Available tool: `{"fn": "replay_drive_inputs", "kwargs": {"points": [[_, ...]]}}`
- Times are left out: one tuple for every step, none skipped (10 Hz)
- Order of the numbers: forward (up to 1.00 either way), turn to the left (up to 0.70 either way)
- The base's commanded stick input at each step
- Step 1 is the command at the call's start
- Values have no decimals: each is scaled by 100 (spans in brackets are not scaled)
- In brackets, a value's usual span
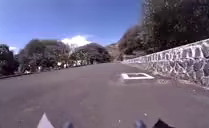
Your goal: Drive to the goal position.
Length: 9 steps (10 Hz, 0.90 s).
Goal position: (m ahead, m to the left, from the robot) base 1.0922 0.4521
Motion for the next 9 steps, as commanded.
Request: {"fn": "replay_drive_inputs", "kwargs": {"points": [[50,0],[50,0],[50,0],[50,0],[50,0],[50,0],[50,0],[50,0],[50,0]]}}
